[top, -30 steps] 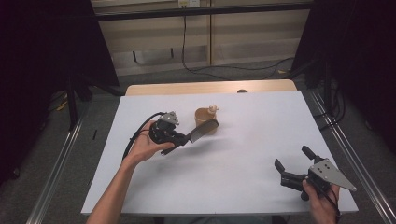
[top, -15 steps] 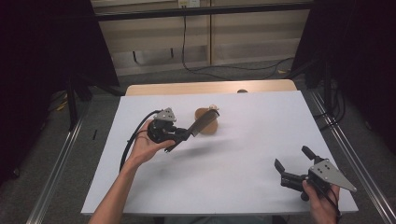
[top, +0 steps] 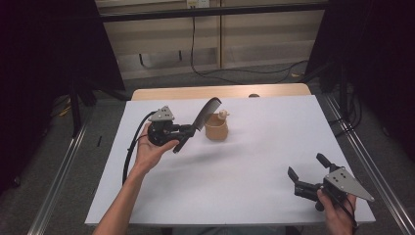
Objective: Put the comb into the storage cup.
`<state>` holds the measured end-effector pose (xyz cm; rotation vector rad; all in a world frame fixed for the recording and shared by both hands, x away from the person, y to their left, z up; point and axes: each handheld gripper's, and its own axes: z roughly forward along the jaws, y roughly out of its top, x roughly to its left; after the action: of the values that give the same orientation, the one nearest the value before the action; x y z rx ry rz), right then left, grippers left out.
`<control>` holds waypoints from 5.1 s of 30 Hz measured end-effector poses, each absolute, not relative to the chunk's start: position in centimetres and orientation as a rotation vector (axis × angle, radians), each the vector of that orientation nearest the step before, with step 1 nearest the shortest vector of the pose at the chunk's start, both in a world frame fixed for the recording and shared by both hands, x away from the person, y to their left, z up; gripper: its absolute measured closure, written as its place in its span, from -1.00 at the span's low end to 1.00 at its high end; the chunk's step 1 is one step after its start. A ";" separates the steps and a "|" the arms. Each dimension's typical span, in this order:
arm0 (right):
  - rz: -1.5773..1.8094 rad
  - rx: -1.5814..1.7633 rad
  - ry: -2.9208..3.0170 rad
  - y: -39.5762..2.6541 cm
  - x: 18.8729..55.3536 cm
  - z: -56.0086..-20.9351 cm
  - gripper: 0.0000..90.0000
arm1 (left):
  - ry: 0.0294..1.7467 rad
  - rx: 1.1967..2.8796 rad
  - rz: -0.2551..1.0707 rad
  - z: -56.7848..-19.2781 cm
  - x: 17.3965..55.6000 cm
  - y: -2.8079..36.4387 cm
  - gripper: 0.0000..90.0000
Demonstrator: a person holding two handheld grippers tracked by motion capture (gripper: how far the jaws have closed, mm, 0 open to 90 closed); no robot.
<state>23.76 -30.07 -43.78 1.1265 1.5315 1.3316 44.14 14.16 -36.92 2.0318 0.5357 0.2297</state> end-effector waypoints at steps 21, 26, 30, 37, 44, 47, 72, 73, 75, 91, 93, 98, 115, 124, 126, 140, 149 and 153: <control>1.336 1.131 1.524 -30.2 23.7 -43.7 -1.00 | 0.565 1.815 0.384 -35.2 43.9 14.6 0.62; 1.338 1.124 1.529 -30.1 23.7 -43.7 -1.00 | 0.586 1.784 0.408 -34.6 44.1 14.6 0.62; 1.338 1.123 1.529 -30.1 23.7 -43.7 -1.00 | 0.583 1.767 0.414 -34.6 44.4 14.1 0.62; 1.339 1.123 1.526 -30.2 23.7 -43.7 -1.00 | 0.564 1.739 0.457 -34.8 45.0 13.0 0.62; 1.341 1.122 1.530 -30.1 23.7 -43.7 -1.00 | 0.547 1.747 0.474 -35.1 45.6 12.0 0.62; 1.340 1.122 1.531 -30.1 23.8 -43.7 -1.00 | 0.569 1.732 0.460 -35.3 46.0 11.8 0.62; 1.342 1.124 1.532 -30.0 23.8 -43.8 -1.00 | 0.575 1.699 0.459 -35.9 48.2 8.0 0.62; 1.342 1.123 1.533 -30.0 23.8 -43.8 -1.00 | 0.574 1.692 0.448 -35.8 48.2 7.8 0.62; 1.345 1.121 1.533 -30.0 23.7 -43.7 -1.00 | 0.554 1.692 0.445 -35.7 48.2 7.3 0.62; 1.347 1.122 1.536 -30.1 23.7 -43.8 -1.00 | 0.547 1.662 0.444 -36.4 49.1 5.4 0.62; 1.350 1.125 1.539 -30.1 23.7 -43.8 -1.00 | 0.550 1.658 0.439 -36.8 49.2 5.1 0.62; 1.350 1.125 1.537 -30.1 23.7 -43.8 -1.00 | 0.563 1.680 0.439 -37.9 49.6 4.7 0.62; 1.350 1.128 1.545 -30.1 23.7 -43.8 -1.00 | 0.603 1.690 0.420 -40.3 49.9 5.2 0.62; 1.344 1.126 1.545 -30.1 23.7 -43.9 -1.00 | 0.602 1.712 0.409 -40.6 49.8 5.4 0.62; 1.343 1.126 1.545 -30.2 23.7 -43.9 -1.00 | 0.602 1.718 0.405 -40.7 49.7 5.3 0.62; 1.345 1.130 1.555 -30.1 23.7 -43.9 -1.00 | 0.636 1.735 0.396 -41.7 49.4 5.4 0.62; 1.342 1.130 1.558 -30.1 23.7 -43.9 -1.00 | 0.647 1.750 0.385 -41.8 49.4 5.8 0.62; 1.339 1.135 1.558 -30.1 23.8 -43.9 -1.00 | 0.650 1.776 0.375 -42.1 49.4 5.7 0.62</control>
<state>23.76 -30.11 -43.93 1.1346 1.5584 1.3386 49.41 5.71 -42.12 1.7756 0.6496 0.3747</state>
